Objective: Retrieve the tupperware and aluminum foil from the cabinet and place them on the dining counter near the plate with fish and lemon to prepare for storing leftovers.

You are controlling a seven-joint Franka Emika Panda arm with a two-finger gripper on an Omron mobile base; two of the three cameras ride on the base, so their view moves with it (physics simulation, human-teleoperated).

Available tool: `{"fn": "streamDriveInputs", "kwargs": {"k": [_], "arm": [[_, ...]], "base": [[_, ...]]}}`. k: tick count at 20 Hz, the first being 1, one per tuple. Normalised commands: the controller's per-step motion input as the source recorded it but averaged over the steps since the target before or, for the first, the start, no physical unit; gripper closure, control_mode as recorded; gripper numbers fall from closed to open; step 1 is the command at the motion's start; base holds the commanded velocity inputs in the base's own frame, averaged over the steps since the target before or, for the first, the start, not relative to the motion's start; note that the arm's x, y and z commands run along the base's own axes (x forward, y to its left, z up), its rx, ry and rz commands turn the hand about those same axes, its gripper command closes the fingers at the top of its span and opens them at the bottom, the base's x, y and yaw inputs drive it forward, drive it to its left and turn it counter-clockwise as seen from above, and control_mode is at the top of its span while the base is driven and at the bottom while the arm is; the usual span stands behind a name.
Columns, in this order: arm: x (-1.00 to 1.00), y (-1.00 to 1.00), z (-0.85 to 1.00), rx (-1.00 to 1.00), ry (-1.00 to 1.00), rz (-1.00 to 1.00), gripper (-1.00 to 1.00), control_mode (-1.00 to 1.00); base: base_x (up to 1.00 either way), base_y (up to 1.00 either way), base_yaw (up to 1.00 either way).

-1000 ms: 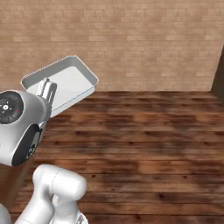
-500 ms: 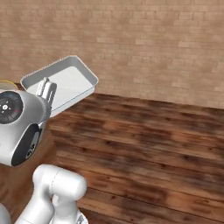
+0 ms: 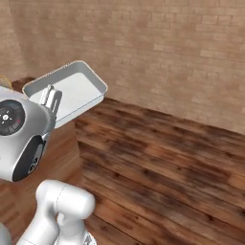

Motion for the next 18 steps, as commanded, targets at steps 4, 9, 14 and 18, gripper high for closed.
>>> {"fn": "streamDriveInputs", "kwargs": {"k": [4, 9, 14, 18], "arm": [[0.0, 0.0, 0.0, 0.0, 0.0, 0.0, 1.0, 1.0], [0.0, 0.0, 0.0, 0.0, 0.0, 0.0, 1.0, 1.0], [0.0, 0.0, 0.0, 0.0, 0.0, 0.0, 1.0, 1.0], [0.0, 0.0, 0.0, 0.0, 0.0, 0.0, 1.0, 1.0]], "base": [[0.72, -0.07, 0.47], [0.55, -0.57, 0.35], [0.37, -0.86, 0.22], [0.56, -0.68, 0.28]]}}
